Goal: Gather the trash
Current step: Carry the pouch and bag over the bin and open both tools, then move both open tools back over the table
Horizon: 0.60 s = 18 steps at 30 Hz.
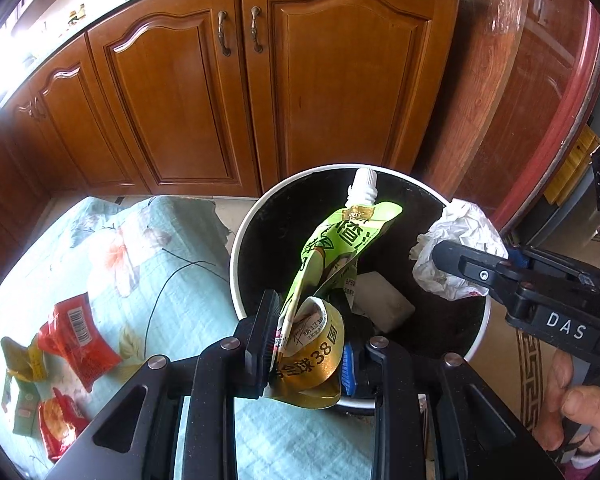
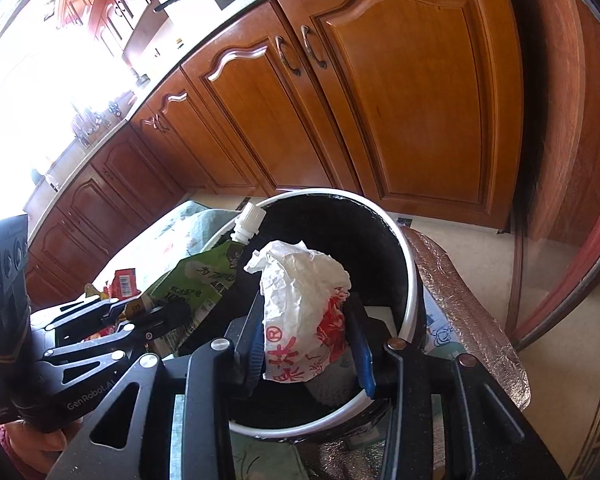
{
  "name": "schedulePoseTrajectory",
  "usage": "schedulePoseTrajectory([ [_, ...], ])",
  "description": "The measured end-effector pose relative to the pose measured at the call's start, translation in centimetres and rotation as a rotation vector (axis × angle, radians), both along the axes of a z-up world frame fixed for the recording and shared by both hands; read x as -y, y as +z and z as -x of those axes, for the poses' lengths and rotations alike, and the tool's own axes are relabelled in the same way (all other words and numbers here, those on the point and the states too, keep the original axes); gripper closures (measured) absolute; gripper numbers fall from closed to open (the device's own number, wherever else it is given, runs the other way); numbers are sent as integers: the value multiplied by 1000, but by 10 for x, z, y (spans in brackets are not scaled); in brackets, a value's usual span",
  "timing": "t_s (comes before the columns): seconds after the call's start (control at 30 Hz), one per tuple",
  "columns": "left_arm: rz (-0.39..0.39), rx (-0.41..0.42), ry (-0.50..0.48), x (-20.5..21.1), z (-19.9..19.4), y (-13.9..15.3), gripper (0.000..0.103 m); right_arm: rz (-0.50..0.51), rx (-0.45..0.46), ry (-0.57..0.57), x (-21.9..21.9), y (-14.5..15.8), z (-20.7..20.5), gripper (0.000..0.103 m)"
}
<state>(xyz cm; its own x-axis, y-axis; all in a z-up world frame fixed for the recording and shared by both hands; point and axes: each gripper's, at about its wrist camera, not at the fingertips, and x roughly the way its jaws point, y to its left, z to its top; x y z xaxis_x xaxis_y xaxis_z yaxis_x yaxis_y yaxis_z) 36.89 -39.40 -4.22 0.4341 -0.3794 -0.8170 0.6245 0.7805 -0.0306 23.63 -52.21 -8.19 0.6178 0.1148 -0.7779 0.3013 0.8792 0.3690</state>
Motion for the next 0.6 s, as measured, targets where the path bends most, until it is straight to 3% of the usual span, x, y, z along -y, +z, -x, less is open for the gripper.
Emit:
schedulePoseTrajectory([
  [0.13, 4, -6, -3, 6, -5, 0, 72, 2, -17, -3, 4, -4, -6, 62],
  [0.23, 11, 5, 16, 3, -8, 4, 36, -4, -19, -7, 6, -5, -7, 55],
  [0.27, 21, 16, 19, 0, -6, 7, 31, -10, -18, -10, 8, -5, -8, 51],
  [0.3, 31, 22, 22, -4, -4, 8, 31, -19, -14, -12, 8, -4, -7, 46],
  [0.47, 87, 12, 74, -41, 11, 8, 29, -33, 7, -24, 6, 0, 1, 37],
  [0.6, 148, -5, 137, -86, 28, 6, 28, -48, 48, -31, -4, 7, 10, 24],
])
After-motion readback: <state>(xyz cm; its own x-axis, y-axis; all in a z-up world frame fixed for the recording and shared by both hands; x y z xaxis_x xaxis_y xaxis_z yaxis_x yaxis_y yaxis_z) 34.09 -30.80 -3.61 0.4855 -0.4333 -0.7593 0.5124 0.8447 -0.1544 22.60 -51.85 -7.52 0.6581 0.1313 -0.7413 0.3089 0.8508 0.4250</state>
